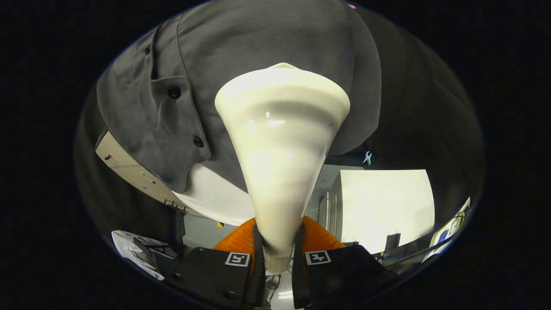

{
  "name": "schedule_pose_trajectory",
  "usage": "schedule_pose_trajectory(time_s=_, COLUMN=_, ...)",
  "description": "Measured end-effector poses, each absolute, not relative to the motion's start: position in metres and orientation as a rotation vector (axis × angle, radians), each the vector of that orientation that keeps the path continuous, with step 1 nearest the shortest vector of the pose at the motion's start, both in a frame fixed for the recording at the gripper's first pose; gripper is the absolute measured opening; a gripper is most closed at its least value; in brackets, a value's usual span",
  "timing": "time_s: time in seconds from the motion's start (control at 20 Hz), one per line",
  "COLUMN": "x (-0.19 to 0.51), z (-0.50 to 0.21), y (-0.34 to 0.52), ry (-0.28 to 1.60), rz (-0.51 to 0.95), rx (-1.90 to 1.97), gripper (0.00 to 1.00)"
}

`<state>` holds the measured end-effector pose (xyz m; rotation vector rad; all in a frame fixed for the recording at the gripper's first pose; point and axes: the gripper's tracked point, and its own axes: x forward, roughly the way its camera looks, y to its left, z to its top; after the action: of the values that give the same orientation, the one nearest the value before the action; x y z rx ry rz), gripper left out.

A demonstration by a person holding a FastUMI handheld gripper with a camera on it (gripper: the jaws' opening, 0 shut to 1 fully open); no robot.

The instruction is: Iron the clothes twice with a garment steamer, once on the left side and once on the right side.

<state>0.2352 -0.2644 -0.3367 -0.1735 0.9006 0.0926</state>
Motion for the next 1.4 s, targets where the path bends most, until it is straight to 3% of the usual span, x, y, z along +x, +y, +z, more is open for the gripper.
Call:
schedule_pose_trajectory(time_s=0.3, x=0.211, z=-0.364, y=-0.279, ry=0.948, rz=0.065, rx=-0.175, gripper=0.33)
schedule_pose_trajectory(time_s=0.65, x=0.185, z=-0.332, y=-0.271, ry=0.901, rz=0.001, rx=-0.117, gripper=0.33)
schedule_pose_trajectory(time_s=1.4, x=0.123, z=-0.092, y=-0.189, ry=0.423, rz=-0.059, rx=-0.104, gripper=0.33)
